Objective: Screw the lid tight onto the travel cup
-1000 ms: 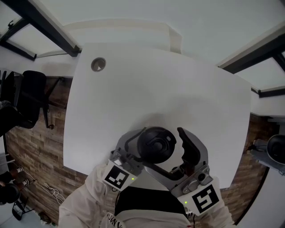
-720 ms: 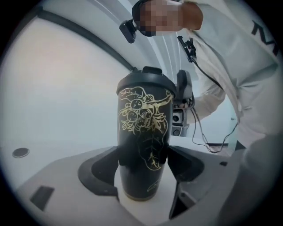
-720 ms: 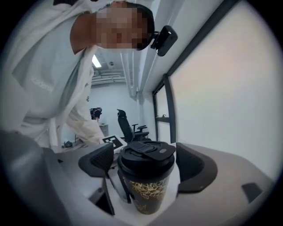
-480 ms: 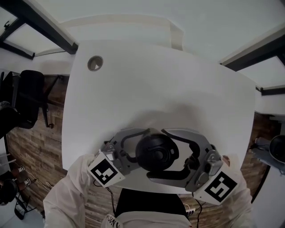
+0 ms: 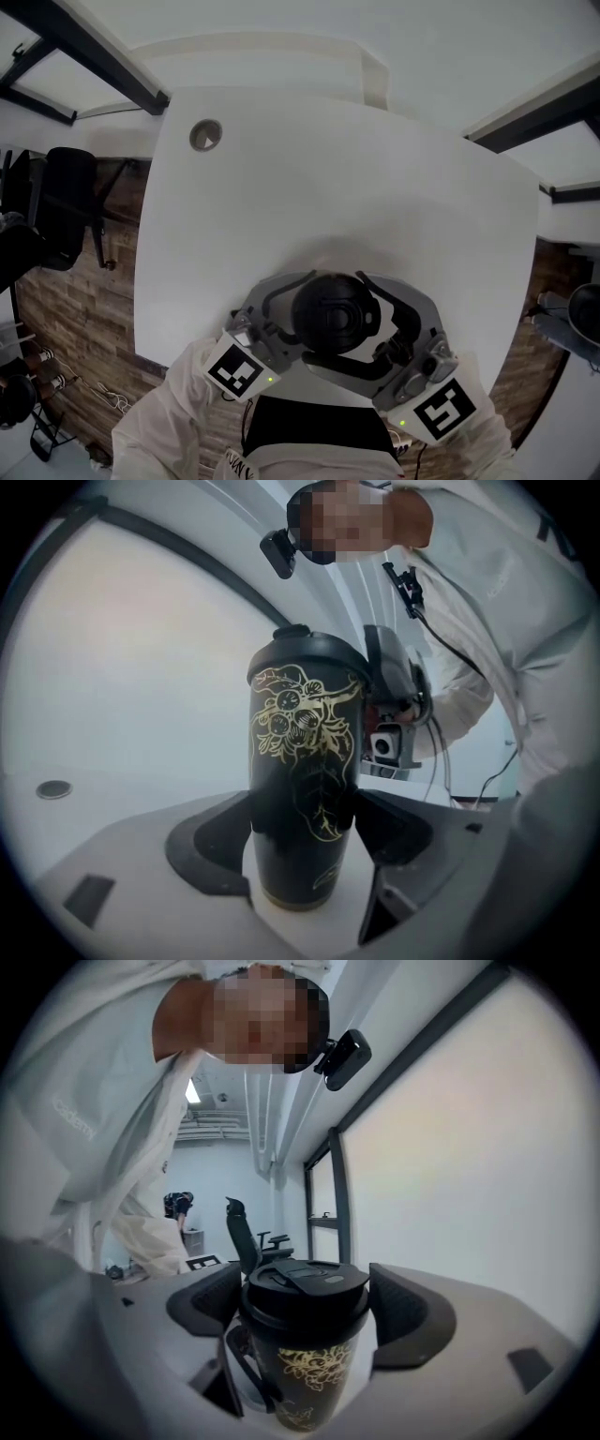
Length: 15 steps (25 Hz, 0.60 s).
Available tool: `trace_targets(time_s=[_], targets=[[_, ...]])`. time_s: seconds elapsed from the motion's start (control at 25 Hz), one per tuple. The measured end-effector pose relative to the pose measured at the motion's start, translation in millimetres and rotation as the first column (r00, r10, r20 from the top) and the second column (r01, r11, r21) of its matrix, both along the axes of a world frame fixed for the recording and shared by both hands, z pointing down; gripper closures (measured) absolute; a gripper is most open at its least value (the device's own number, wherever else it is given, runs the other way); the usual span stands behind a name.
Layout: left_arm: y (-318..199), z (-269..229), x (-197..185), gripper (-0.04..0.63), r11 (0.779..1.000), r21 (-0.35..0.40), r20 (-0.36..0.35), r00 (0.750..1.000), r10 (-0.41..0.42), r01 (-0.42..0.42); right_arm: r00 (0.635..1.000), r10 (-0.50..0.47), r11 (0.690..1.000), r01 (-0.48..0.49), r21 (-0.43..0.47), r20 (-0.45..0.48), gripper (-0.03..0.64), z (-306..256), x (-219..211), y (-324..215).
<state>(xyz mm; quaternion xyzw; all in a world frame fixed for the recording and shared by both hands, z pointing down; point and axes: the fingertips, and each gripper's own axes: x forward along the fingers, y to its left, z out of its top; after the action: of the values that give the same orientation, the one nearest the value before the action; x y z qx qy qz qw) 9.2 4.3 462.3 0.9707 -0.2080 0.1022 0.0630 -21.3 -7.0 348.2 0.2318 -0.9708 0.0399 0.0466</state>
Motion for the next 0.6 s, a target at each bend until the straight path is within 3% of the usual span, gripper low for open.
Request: trace_targets(time_s=[0.12, 0.2, 0.36, 0.44, 0.52, 0.6], targets=[[1, 2, 1, 0.247, 0.994, 0.012, 0.012, 0.994, -0.11, 0.11, 0.987, 0.16, 0.987, -0.159, 0.021, -0.001, 0.198, 0, 3, 2], [0, 2, 3, 0.247, 0.982, 0.03, 0.015, 0.983, -0.185, 0.185, 0.962, 0.275, 0.961, -0.274, 0.027, -0.002, 0.198, 1, 8, 2], [0, 2, 8, 0.247, 0.955, 0.064, 0.026, 0.956, -0.293, 0.291, 0.866, 0.5, 0.866, -0.5, 0.004, -0.002, 0.198, 4, 20, 1], [2, 2, 8, 0.247, 0.946, 0.075, 0.028, 0.948, -0.318, 0.315, 0.831, 0.556, 0.831, -0.556, 0.0, -0.022, 0.198, 6, 20, 4], [3, 1, 9, 0.247, 0.948, 0.081, 0.024, 0.95, -0.311, 0.308, 0.831, 0.555, 0.832, -0.555, -0.011, -0.032, 0.198, 9, 20, 8], [2, -1, 11, 0.247, 0.958, 0.083, 0.018, 0.96, -0.278, 0.276, 0.856, 0.516, 0.855, -0.517, -0.05, -0.024, 0.198, 11, 21, 8]])
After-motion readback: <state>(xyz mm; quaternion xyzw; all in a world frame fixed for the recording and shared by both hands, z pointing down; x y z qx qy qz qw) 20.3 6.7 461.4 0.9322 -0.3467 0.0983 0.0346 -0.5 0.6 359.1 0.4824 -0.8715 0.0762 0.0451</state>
